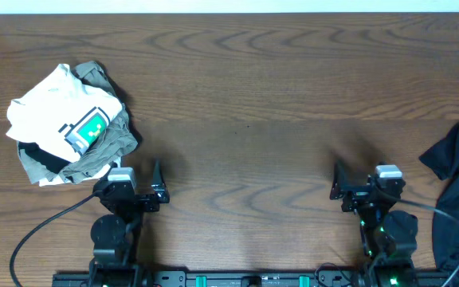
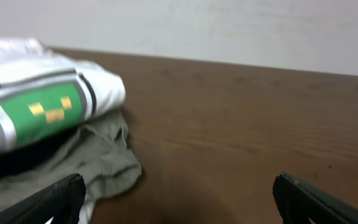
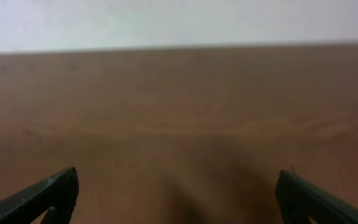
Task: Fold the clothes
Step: 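Reach the right gripper toward the black leggings at the right edge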
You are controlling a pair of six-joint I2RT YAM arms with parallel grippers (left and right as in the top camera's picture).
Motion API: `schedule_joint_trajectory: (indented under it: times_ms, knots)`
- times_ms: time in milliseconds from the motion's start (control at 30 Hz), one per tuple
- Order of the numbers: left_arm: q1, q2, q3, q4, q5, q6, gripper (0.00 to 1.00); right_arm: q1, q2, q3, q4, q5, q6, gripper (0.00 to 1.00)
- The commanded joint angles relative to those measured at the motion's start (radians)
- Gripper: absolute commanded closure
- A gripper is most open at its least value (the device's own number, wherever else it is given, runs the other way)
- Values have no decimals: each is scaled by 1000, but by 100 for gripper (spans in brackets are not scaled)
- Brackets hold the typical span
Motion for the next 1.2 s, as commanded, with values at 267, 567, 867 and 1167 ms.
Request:
schedule_joint_trajectory:
  times_ms: [267,567,867,1167]
  knots:
    - [3,215,180,-66,75,-95,2,-16,278,285,-187,-3,42,1]
    - [3,530,566,-424,146,-109,2,-18,601,741,-653,-6,124,1]
    - [3,610,636,-439,275,-140,2,-42,754,797,-652,93,134,2]
    - [3,620,636,-430,273,-140,2,-304,966,797,-388,255,134,2]
